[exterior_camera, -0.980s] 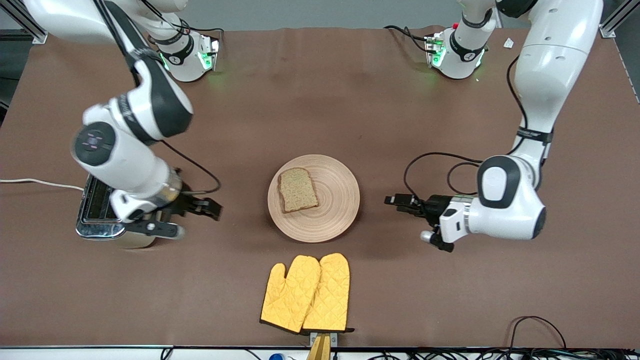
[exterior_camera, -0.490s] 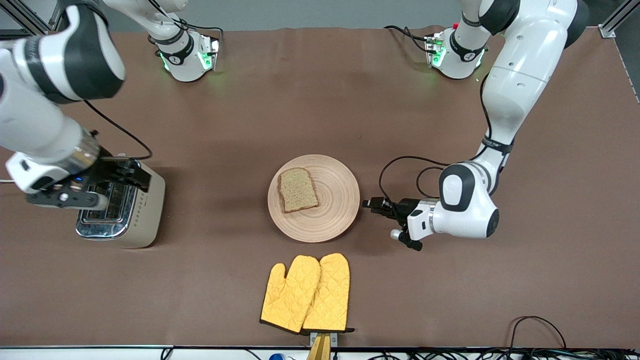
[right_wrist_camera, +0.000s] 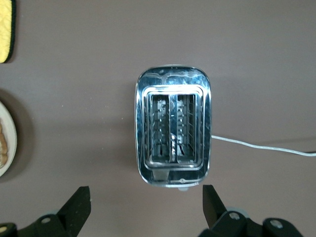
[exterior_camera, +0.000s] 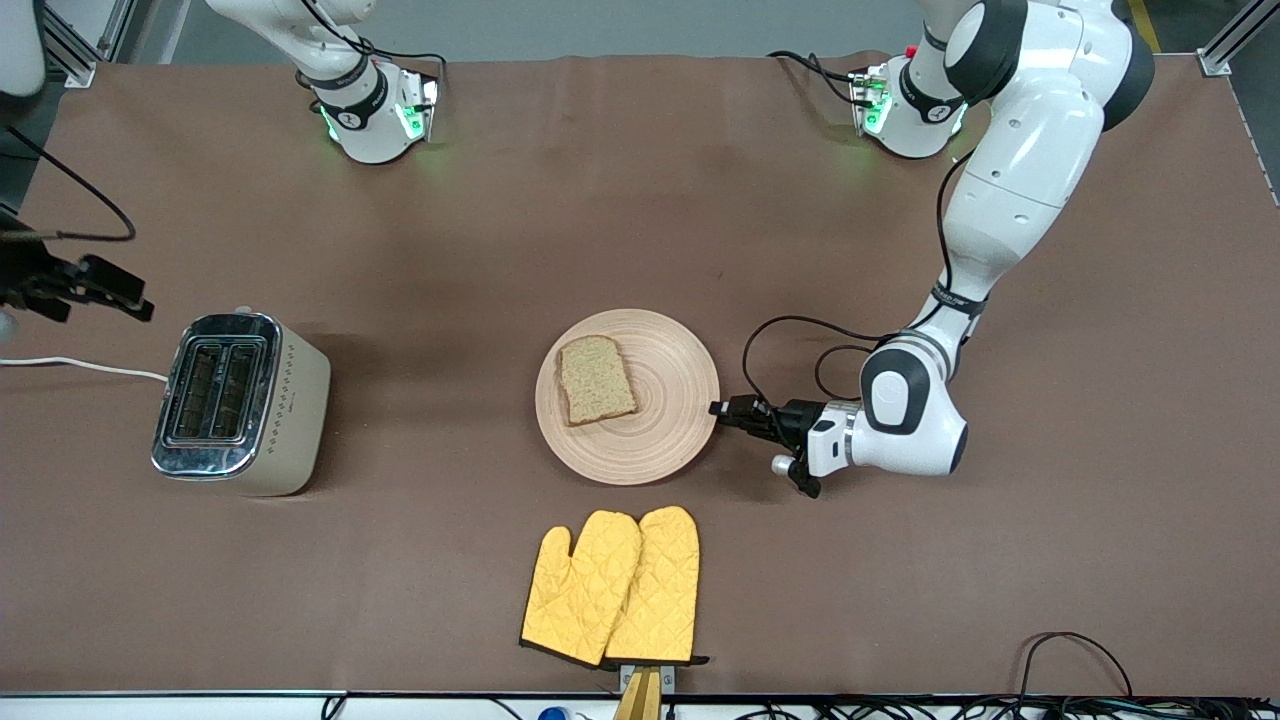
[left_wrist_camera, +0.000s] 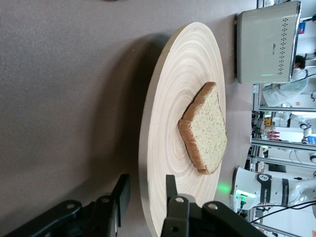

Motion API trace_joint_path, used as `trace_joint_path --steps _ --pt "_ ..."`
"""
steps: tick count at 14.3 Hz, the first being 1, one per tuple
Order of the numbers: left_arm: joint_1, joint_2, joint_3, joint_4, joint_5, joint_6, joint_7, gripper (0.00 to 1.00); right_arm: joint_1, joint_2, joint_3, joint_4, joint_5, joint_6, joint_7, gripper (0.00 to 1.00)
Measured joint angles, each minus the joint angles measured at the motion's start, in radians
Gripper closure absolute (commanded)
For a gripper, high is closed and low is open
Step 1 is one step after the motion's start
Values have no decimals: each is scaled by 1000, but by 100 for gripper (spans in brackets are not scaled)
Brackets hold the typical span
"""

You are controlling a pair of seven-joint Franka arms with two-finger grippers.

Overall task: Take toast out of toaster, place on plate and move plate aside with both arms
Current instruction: 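Retract the right arm to rest while the left gripper grips the plate rim, then slide the wooden plate with the toast away from the toaster with the left gripper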

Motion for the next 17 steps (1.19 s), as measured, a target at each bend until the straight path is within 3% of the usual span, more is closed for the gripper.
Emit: trace_joint_path --steps 5,12,17 --pt "-9 18 -4 4 -28 18 12 98 4 -77 0 3 0 -36 0 0" --pt "-18 -1 -5 17 -55 54 -9 100 2 -77 -2 70 10 -113 7 0" --pt "13 -136 13 31 -58 75 -224 100 2 -77 -6 70 24 -130 65 0"
